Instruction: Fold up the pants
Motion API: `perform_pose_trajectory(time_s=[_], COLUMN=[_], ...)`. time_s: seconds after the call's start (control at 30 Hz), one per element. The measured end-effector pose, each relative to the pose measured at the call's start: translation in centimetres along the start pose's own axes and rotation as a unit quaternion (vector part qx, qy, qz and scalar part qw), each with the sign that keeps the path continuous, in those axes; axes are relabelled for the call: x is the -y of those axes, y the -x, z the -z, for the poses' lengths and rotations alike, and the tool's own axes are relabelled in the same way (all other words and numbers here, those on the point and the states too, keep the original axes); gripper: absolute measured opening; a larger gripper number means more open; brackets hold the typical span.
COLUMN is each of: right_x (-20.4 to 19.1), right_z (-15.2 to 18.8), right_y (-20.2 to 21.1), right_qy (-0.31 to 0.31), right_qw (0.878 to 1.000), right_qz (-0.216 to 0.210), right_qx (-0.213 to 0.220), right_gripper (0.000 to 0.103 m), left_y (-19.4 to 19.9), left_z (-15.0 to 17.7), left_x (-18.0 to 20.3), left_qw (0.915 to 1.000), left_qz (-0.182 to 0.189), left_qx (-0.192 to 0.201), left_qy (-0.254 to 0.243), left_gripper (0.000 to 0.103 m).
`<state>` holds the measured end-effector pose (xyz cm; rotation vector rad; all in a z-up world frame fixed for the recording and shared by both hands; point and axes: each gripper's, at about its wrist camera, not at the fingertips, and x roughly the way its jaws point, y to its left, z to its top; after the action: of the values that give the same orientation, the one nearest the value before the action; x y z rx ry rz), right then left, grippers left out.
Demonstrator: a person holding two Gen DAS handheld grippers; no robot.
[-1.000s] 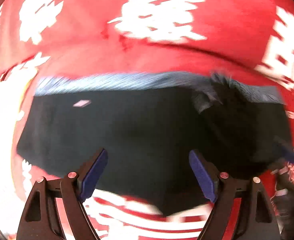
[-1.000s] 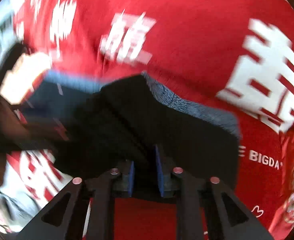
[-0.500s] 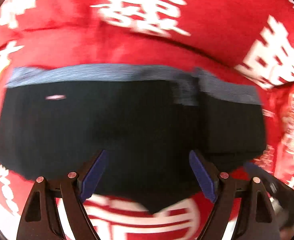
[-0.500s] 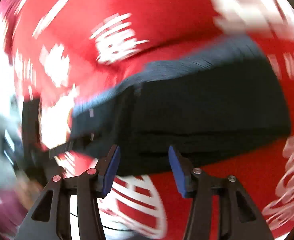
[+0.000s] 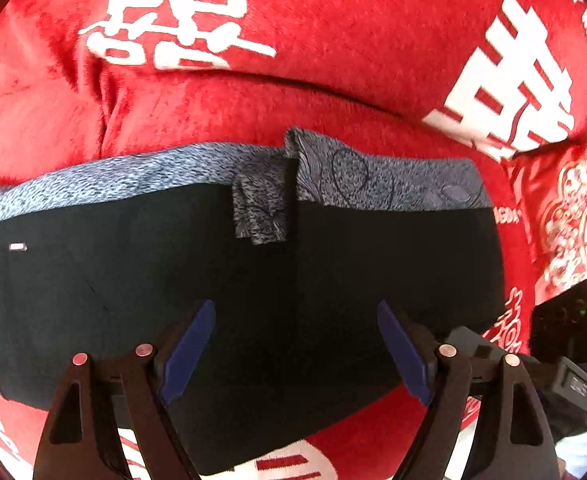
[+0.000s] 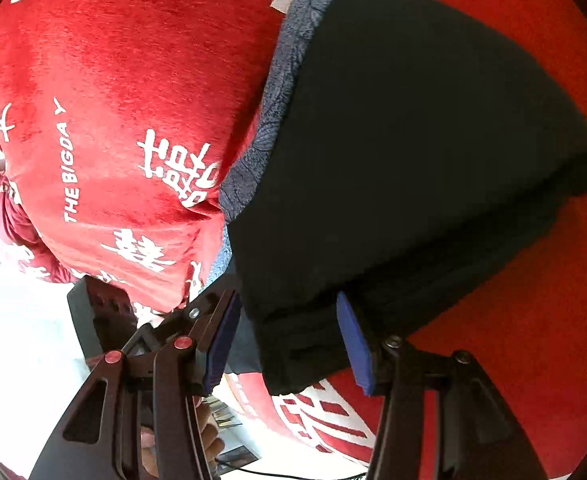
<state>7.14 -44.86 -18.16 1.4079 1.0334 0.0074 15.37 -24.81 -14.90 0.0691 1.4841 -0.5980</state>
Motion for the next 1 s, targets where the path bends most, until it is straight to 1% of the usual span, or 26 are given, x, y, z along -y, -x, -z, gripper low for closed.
perform_pose_trajectory(time_s=[0.03,0.07,0.1,0.13,0.17,0.2,0.23,0.27,0.33,0.4,0.47,0.5,0.57,0.63,0.67,0.7,0.73,0.77,0.8,0.83,0.87,0.9,0.93,0.97,1.0], right_x=[-0.1,0.1,0.3,0.4,0.8,1.1,1.5,1.7,1.5,-0.4,-2.2,-2.5,-2.5,-1.3,-0.3,0.4,0.9,1.1,0.7,0.1,-0.5,-1.2,-2.4,-3.6,-4.4], right_z=[0.1,0.1,-0.1,-0.3,-0.8,-1.1,-1.4,-1.6,-1.6,-1.2,-0.5,-0.2,0.5,0.8,0.7,0.6,0.5,0.5,0.4,0.4,0.6,0.7,0.8,1.0,0.9], right_y=[0.0,0.1,0.1,-0.1,-0.3,-0.6,-1.0,-1.4,-1.3,-0.3,0.6,0.8,0.2,-0.9,-1.9,-2.6,-3.2,-3.1,-3.0,-2.8,-2.6,-2.3,-1.4,-0.3,1.0], right_qy=[-0.001,-0.006,-0.014,-0.022,-0.035,-0.045,-0.061,-0.07,-0.073,-0.032,0.004,0.011,0.015,0.01,0.002,0.0,0.001,0.002,0.01,0.023,0.037,0.052,0.08,0.108,0.13], right_qw=[1.0,1.0,1.0,1.0,0.999,0.998,0.997,0.997,0.997,0.998,0.999,0.999,0.999,0.999,0.999,0.998,0.998,0.998,0.998,0.997,0.995,0.993,0.99,0.988,0.986], right_qz=[0.0,-0.002,-0.005,-0.01,-0.019,-0.024,-0.031,-0.03,-0.032,-0.045,-0.041,-0.04,-0.022,0.003,0.019,0.036,0.039,0.031,0.033,0.038,0.045,0.049,0.051,0.047,0.04], right_qx=[0.002,0.005,0.008,0.013,0.021,0.025,0.026,0.024,0.018,0.012,-0.004,-0.012,-0.031,-0.04,-0.043,-0.047,-0.049,-0.046,-0.052,-0.066,-0.08,-0.095,-0.108,-0.104,-0.094], right_gripper=[0.054,0.054,0.054,0.054,0.054,0.05,0.039,0.005,0.005,0.005,0.005,0.005,0.005,0.005,0.005,0.004,0.004,0.004,0.005,0.006,0.012,0.022,0.027,0.039,0.054], left_y=[-0.3,-0.4,-0.5,-0.8,-1.1,-1.5,-1.7,-1.7,-0.9,0.9,2.5,3.0,2.5,1.1,0.2,-0.5,-0.6,-0.5,-0.4,-0.2,0.1,0.5,0.8,1.5,1.9], left_z=[0.0,0.1,0.1,0.1,0.0,-0.1,-0.2,-0.2,-0.2,0.2,1.1,1.7,2.8,3.4,3.7,3.9,4.0,4.1,4.2,4.3,4.4,4.5,4.4,4.3,4.2], left_x=[0.0,0.1,0.3,0.4,0.5,0.6,0.7,0.7,0.8,0.8,0.9,1.0,0.7,0.0,-0.6,-1.2,-1.4,-1.4,-1.2,-1.0,-0.8,-0.6,-0.4,-0.3,-0.3], left_qw=[1.0,1.0,1.0,1.0,0.9999,0.9998,0.9998,0.9997,0.9997,0.9997,0.9994,0.9992,0.9992,0.9989,0.9989,0.9994,0.9995,0.9994,0.9993,0.9991,0.9988,0.9984,0.998,0.9974,0.9972], left_qz=[0.0,0.002,0.003,0.005,0.01,0.008,0.005,0.002,0.007,0.016,0.02,0.017,-0.012,-0.039,-0.043,-0.035,-0.032,-0.032,-0.037,-0.042,-0.047,-0.054,-0.061,-0.067,-0.069], left_qx=[-0.001,-0.002,-0.003,-0.007,-0.012,-0.017,-0.018,-0.016,-0.015,-0.003,0.01,0.014,0.013,0.003,-0.002,-0.004,0.003,0.008,0.008,0.009,0.01,0.012,0.013,0.019,0.023], left_qy=[-0.002,-0.003,-0.005,-0.005,-0.005,-0.008,-0.012,-0.016,-0.016,-0.017,-0.028,-0.032,-0.036,-0.028,-0.016,0.0,0.008,0.009,0.004,0.0,-0.003,-0.008,-0.013,-0.017,-0.018], left_gripper=[0.084,0.081,0.072,0.07,0.063,0.06,0.057,0.049,0.049,0.049,0.049,0.049,0.049,0.049,0.049,0.05,0.05,0.052,0.058,0.063,0.067,0.067,0.067,0.067,0.067])
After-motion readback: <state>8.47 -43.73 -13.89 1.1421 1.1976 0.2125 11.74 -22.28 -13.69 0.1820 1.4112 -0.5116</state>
